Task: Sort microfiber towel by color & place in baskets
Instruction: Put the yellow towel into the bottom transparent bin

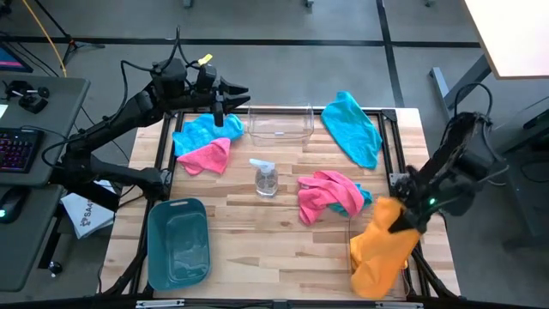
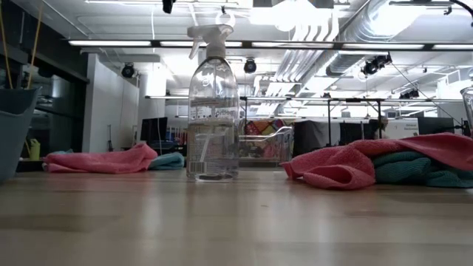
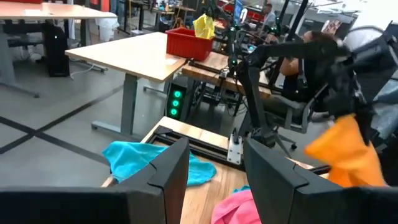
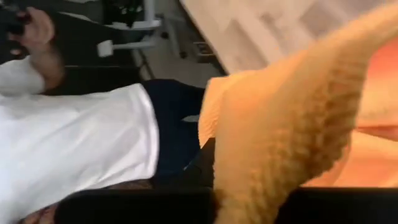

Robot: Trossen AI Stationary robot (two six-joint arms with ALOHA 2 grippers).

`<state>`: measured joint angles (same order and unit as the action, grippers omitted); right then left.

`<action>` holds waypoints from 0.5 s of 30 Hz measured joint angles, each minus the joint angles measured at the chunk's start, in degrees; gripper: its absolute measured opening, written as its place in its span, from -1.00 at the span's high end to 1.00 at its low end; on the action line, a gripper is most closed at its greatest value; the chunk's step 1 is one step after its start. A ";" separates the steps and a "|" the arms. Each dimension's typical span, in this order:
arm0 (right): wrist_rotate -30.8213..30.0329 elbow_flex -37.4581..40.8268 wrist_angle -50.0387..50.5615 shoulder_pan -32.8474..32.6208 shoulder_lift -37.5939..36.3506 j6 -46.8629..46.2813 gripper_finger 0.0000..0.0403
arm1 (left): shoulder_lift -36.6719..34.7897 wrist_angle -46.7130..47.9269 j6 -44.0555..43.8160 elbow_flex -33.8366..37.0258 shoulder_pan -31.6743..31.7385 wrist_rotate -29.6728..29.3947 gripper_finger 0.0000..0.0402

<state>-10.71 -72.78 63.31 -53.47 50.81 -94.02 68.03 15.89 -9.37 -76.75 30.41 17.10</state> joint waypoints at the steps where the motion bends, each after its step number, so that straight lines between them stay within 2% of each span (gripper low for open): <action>1: -0.83 -2.30 4.12 0.02 0.14 0.03 1.00 | 0.00 -0.01 0.00 0.00 0.00 -0.02 0.29; 4: -6.35 -8.08 12.88 0.02 0.98 1.40 1.00 | 0.00 0.03 -0.06 0.00 0.00 -0.02 0.29; 8: -12.21 -10.99 15.22 0.20 2.48 7.26 1.00 | 0.00 1.04 -1.07 -0.01 0.00 0.00 0.29; 11: -10.62 -9.71 14.44 0.22 4.06 10.02 1.00 | 0.00 2.17 -1.10 -0.02 -0.11 0.00 0.29; 15: -4.23 -5.54 8.00 0.17 6.52 10.08 1.00 | 0.00 2.36 -2.01 -0.02 -0.11 0.00 0.29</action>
<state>-14.94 -78.32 71.32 -53.30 57.33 -83.94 68.03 18.25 -11.38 -76.77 30.30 17.10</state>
